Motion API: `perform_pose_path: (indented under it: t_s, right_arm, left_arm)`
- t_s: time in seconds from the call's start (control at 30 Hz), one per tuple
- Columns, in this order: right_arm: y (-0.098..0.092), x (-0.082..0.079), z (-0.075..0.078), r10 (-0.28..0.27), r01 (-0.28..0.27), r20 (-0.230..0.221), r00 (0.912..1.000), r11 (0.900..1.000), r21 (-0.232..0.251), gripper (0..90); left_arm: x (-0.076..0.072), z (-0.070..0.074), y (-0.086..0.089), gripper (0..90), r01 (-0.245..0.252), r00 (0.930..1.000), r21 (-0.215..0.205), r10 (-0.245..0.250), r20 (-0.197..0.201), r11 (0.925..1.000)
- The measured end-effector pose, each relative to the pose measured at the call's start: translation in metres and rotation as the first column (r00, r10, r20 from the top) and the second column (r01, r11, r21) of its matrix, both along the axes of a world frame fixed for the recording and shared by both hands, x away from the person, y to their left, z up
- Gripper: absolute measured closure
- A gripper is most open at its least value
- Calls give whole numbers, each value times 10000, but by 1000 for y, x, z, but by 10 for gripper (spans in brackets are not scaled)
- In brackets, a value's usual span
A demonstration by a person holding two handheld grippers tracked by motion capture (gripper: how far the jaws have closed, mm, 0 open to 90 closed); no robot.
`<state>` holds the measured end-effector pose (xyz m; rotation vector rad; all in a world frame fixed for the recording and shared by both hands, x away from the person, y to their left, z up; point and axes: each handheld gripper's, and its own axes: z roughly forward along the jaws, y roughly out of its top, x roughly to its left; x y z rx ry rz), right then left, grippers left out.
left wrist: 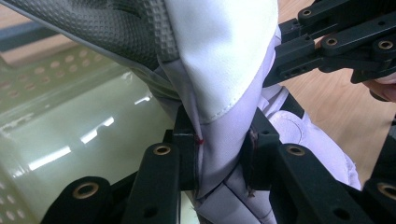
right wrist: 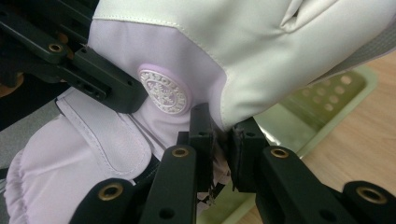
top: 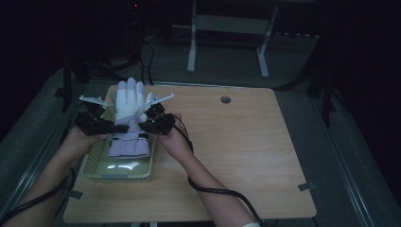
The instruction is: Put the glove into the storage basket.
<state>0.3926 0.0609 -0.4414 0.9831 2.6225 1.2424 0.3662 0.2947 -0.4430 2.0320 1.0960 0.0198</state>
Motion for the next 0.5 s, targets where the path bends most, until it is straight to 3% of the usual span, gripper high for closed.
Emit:
perform_pose_path:
  t_s: [0.27, 0.5]
  right_arm:
    - [19, -1, -30, 74, -85, -538, 9985, 9998, -201, 811]
    - [32, -3, -52, 200, -278, -955, 9952, 9963, -811, 810]
  left_arm:
    - [-2, -29, 15, 716, -48, 9981, 190, 60, -611, 9998]
    - [-4, -55, 22, 715, -76, 9939, 250, 103, -1095, 9997]
